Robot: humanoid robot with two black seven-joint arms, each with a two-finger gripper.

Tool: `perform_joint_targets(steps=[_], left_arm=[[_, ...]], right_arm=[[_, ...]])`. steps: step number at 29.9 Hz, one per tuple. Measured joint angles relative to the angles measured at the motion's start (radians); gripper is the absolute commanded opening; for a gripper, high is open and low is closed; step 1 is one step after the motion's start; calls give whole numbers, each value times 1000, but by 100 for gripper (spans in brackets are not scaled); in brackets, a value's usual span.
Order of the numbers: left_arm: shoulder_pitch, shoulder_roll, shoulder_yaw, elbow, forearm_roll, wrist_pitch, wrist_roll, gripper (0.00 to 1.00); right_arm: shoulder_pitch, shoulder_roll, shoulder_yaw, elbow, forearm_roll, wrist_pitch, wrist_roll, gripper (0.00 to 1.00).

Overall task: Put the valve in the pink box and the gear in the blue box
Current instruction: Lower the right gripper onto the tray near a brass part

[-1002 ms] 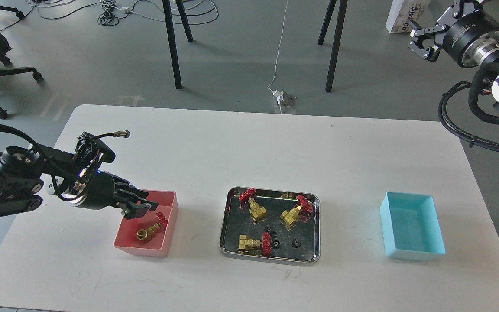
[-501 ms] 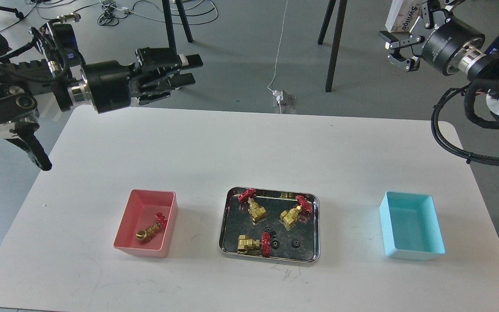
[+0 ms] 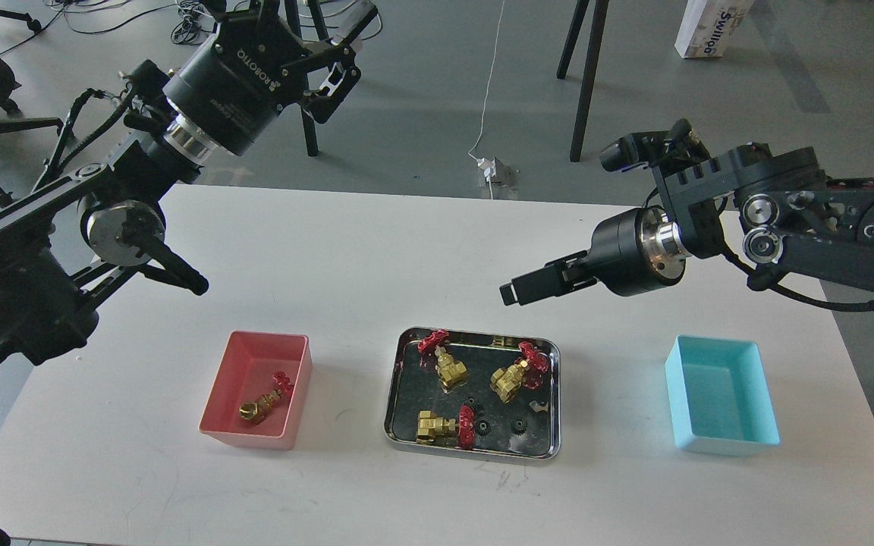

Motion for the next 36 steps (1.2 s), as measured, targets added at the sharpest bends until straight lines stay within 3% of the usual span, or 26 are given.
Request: perform_joint_targets(steps=[3,5,10,25,36], left_arm=[[29,-4,-1,0,0,0,0,81],[40,-5,-1,0,0,0,0,81],[59,-8,-2,0,0,0,0,82],[66,-56,-2,0,0,0,0,83],[87,-51,-2,3,0,0,0,84]], right_arm=[[21,25,-86,39,-143,0,-2,57],[23,60,-136,47,-243,0,-5,54],[12,152,-217,39,-347,0,-7,54],[-87,372,-229,-145,-328,0,-8,54],[-137,450,-229,-222,-326,0,-9,53]])
